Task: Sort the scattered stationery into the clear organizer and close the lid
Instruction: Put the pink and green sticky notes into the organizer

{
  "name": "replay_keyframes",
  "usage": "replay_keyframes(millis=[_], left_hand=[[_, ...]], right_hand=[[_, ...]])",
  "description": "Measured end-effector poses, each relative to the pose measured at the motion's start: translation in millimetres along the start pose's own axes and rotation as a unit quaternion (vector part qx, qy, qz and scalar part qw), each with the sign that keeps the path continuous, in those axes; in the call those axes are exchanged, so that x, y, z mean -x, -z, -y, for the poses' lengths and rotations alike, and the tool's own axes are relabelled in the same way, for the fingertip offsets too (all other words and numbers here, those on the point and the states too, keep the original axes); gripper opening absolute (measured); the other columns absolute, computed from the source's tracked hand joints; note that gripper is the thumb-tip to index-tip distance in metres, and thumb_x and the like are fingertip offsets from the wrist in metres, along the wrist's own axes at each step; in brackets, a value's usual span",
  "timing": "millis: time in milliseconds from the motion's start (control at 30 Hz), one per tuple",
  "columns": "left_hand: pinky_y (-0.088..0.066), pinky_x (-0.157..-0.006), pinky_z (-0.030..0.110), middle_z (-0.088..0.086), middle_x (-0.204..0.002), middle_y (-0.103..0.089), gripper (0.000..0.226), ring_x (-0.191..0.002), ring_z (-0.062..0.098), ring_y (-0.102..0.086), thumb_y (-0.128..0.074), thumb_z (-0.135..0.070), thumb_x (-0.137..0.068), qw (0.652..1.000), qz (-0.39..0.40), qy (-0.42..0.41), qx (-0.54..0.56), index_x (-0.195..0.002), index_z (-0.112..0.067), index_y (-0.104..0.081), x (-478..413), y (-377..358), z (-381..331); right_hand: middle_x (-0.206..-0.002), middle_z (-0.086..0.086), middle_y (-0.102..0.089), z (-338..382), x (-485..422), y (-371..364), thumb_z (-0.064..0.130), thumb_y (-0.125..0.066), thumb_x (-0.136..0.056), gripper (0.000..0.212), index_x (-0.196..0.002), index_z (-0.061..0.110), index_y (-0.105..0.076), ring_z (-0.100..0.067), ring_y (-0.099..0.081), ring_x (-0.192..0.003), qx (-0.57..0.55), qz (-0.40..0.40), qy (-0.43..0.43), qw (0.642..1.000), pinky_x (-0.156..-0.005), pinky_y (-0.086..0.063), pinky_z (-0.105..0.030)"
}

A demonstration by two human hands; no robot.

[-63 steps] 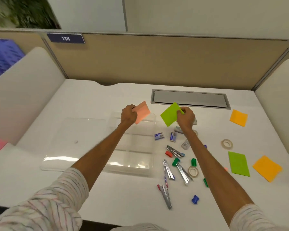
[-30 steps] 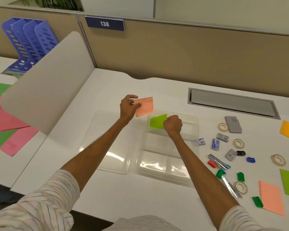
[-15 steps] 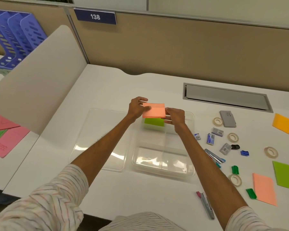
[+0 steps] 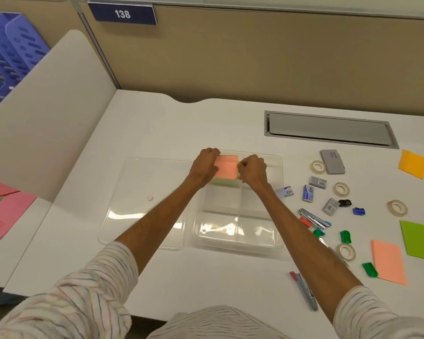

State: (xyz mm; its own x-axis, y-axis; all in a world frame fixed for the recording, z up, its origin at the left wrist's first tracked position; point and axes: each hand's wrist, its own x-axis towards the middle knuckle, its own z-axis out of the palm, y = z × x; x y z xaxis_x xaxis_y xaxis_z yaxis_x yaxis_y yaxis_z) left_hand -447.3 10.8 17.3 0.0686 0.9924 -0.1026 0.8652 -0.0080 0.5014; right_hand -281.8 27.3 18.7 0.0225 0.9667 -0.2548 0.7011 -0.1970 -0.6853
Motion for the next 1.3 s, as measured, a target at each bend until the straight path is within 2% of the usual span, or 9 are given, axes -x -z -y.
replay_keyframes(millis=[100, 200, 300, 567, 700, 833, 900, 1067, 1300], left_hand=[[-0.040, -0.102, 0.043, 0.012, -0.140, -0.047, 0.050, -0.133, 0.029, -0.040, -0.063, -0.016, -0.090, 0.997, 0.009, -0.003, -0.078, -0.136, -0.007, -0.045, 2, -4, 1], [-0.036, -0.104, 0.043, 0.010, -0.142, -0.046, 0.046, -0.135, 0.027, -0.037, -0.058, -0.020, -0.094, 0.993, 0.002, -0.009, -0.117, -0.137, -0.010, -0.045, 5, -5, 0], [-0.033, -0.104, 0.043, 0.008, -0.142, -0.046, 0.042, -0.136, 0.025, -0.037, -0.054, -0.021, -0.096, 0.992, -0.010, -0.019, -0.125, -0.136, -0.012, -0.045, 7, -6, -9], [-0.032, -0.104, 0.042, 0.006, -0.137, -0.050, 0.033, -0.132, 0.024, -0.040, -0.047, -0.027, -0.100, 0.993, -0.020, -0.068, -0.098, -0.131, -0.015, -0.050, 8, -34, -77], [-0.034, -0.100, 0.041, 0.005, -0.135, -0.050, 0.031, -0.129, 0.025, -0.042, -0.045, -0.028, -0.100, 0.990, -0.010, -0.113, -0.085, -0.128, -0.016, -0.050, 12, -63, -123], [-0.038, -0.098, 0.039, 0.006, -0.135, -0.050, 0.031, -0.126, 0.025, -0.045, -0.046, -0.027, -0.100, 0.985, 0.007, -0.156, -0.076, -0.128, -0.015, -0.051, 15, -95, -174], [-0.040, -0.098, 0.038, 0.007, -0.136, -0.049, 0.032, -0.124, 0.024, -0.046, -0.047, -0.027, -0.099, 0.982, 0.021, -0.171, -0.074, -0.128, -0.015, -0.050, 18, -112, -201], [-0.038, -0.104, 0.041, 0.008, -0.139, -0.048, 0.033, -0.129, 0.026, -0.043, -0.049, -0.028, -0.099, 0.976, 0.068, -0.197, -0.062, -0.129, -0.014, -0.051, 29, -151, -263], [-0.036, -0.099, 0.040, 0.009, -0.132, -0.051, 0.041, -0.126, 0.027, -0.043, -0.052, -0.034, -0.096, 0.963, 0.138, -0.226, -0.056, -0.130, -0.012, -0.049, 46, -202, -323]], right_hand=[[-0.089, -0.024, -0.071, 0, 1, 1, 0.009, -0.054, -0.089, 0.023, -0.086, -0.004, -0.072, -0.040, -0.069, -0.085, 0.015, -0.002, 0.006, 1.000, -0.080, -0.058, -0.047], [-0.092, -0.022, -0.073, -3, 4, 5, 0.009, -0.054, -0.088, 0.022, -0.089, -0.001, -0.074, -0.038, -0.069, -0.088, 0.000, -0.012, 0.009, 1.000, -0.084, -0.057, -0.045], [-0.094, -0.018, -0.074, -9, 10, 14, 0.010, -0.055, -0.088, 0.022, -0.091, 0.003, -0.076, -0.034, -0.068, -0.092, -0.013, -0.043, 0.010, 0.999, -0.087, -0.055, -0.039], [-0.096, -0.013, -0.075, -53, 36, 66, 0.012, -0.058, -0.091, 0.018, -0.094, 0.003, -0.073, -0.027, -0.069, -0.089, -0.051, -0.149, 0.020, 0.987, -0.079, -0.048, -0.025], [-0.093, -0.014, -0.074, -92, 52, 103, 0.013, -0.055, -0.092, 0.020, -0.093, 0.002, -0.072, -0.026, -0.069, -0.085, -0.075, -0.205, -0.002, 0.976, -0.073, -0.053, -0.028], [-0.096, -0.015, -0.073, -140, 69, 142, 0.016, -0.054, -0.094, 0.021, -0.095, 0.002, -0.070, -0.021, -0.064, -0.086, -0.055, -0.247, -0.049, 0.966, -0.072, -0.047, -0.027], [-0.097, -0.014, -0.073, -167, 78, 163, 0.014, -0.054, -0.093, 0.019, -0.095, 0.003, -0.070, -0.026, -0.066, -0.090, -0.047, -0.260, -0.079, 0.961, -0.073, -0.045, -0.026], [-0.100, -0.012, -0.073, -231, 101, 207, 0.015, -0.059, -0.089, 0.017, -0.098, 0.006, -0.070, -0.030, -0.066, -0.098, -0.062, -0.284, -0.139, 0.947, -0.079, -0.048, -0.032], [-0.119, -0.012, -0.065, -304, 123, 247, 0.020, -0.061, -0.090, 0.029, -0.116, 0.006, -0.062, -0.031, -0.058, -0.115, -0.042, -0.283, -0.201, 0.937, -0.093, -0.045, -0.038]])
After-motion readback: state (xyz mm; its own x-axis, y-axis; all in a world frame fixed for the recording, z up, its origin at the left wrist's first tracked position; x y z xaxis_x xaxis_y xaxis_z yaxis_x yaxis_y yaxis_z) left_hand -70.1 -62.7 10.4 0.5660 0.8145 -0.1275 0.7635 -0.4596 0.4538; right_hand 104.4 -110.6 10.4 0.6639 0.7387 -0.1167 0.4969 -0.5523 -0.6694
